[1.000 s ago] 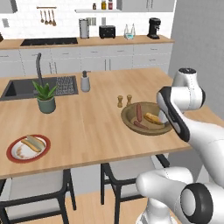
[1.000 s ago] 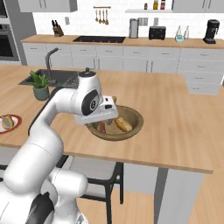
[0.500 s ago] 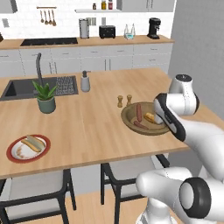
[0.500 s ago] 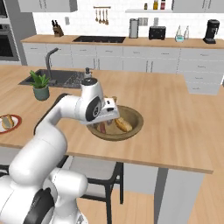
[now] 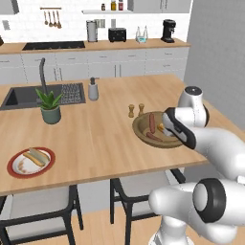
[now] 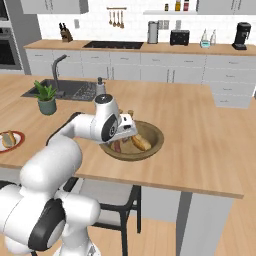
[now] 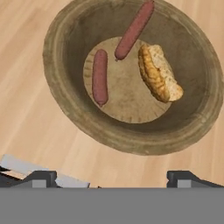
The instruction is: Place one bun and one sausage from the bowl on each plate.
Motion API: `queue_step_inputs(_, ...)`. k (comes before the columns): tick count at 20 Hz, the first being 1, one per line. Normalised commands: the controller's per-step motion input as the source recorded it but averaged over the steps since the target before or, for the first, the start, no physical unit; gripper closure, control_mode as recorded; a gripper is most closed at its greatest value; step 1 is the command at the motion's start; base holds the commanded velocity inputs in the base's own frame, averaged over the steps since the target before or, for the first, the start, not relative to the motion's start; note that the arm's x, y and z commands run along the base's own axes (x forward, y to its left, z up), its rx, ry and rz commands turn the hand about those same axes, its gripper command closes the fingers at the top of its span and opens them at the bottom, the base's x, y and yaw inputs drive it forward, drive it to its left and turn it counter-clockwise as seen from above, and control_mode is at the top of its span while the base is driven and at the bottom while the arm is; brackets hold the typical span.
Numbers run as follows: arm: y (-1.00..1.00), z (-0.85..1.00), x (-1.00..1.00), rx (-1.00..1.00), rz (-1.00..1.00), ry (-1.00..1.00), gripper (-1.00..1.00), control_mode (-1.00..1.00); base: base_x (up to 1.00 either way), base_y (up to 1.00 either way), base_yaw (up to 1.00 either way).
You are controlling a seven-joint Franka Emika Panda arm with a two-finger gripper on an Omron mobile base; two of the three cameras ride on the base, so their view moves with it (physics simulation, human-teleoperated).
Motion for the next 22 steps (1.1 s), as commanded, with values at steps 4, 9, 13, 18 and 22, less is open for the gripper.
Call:
queue_step_inputs(4, -0.05, 0.00, 0.39, 0.00, 0.00, 0.00, -1.00, -1.00, 0.00, 0.00, 0.00)
queue_step_inputs(9, -0.14, -0.07, 0.30, 0.00, 0.00, 0.00, -1.00, -1.00, 0.00, 0.00, 0.00)
queue_step_inputs(13, -0.05, -0.12, 0.20, 0.00, 0.00, 0.00, -1.00, -1.00, 0.00, 0.00, 0.00)
queue_step_inputs(18, 0.00, -0.19, 0.11, 0.00, 0.00, 0.00, -1.00, -1.00, 0.00, 0.00, 0.00)
queue_step_inputs(22, -0.05, -0.22, 0.14, 0.00, 0.00, 0.00, -1.00, -1.00, 0.00, 0.00, 0.00)
